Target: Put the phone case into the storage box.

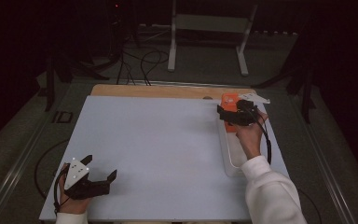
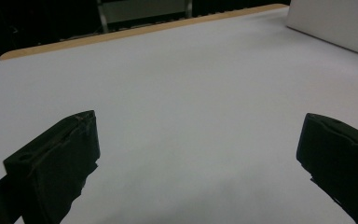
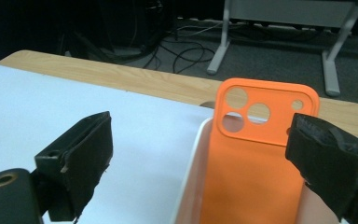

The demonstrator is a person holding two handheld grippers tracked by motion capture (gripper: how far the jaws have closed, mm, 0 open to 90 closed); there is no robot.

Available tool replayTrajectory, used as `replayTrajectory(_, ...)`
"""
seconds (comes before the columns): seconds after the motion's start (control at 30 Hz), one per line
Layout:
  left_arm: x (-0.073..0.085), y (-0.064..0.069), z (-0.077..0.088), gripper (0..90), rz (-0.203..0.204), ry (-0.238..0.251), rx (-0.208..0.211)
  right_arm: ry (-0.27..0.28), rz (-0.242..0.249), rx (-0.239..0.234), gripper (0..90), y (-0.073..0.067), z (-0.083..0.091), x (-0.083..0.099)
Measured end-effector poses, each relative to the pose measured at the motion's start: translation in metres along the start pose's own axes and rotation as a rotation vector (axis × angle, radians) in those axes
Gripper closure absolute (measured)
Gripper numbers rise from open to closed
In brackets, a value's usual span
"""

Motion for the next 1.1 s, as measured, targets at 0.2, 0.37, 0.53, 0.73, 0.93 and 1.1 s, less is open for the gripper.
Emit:
replayTrajectory(0.2,0.0,0.0,0.0,0.0,0.002,0.001,0.0,0.009,0.0,-0.022,7.5,-0.005,0.006,0.002)
replayTrajectory(0.37,-0.001,0.0,0.0,0.0,0.0,0.0,0.002,0.012,0.008,-0.049,7.5,-0.012,0.012,0.005)
replayTrajectory(0.53,-0.001,0.001,-0.001,0.0,-0.001,-0.001,0.004,0.024,0.019,-0.087,7.5,-0.021,0.022,0.008)
replayTrajectory(0.73,-0.001,0.001,-0.001,0.0,-0.003,-0.003,0.006,0.036,0.034,-0.129,7.5,-0.031,0.034,0.012)
replayTrajectory(0.93,-0.002,0.002,-0.001,0.0,-0.004,-0.002,0.011,0.04,0.038,-0.173,7.5,-0.039,0.048,0.02)
replayTrajectory(1.1,-0.002,0.002,-0.002,0.0,-0.007,-0.004,0.016,0.04,0.058,-0.191,7.5,-0.045,0.057,0.028)
Point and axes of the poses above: each handheld gripper's, and its own axes: z roughly backward along the jaws, x roughly out of its underside, y roughly to its right, the point moved 7 cm from there along -z, roughly forward along the jaws, and after that the axes turned 9 degrees about -x, right-handed, at the moved point
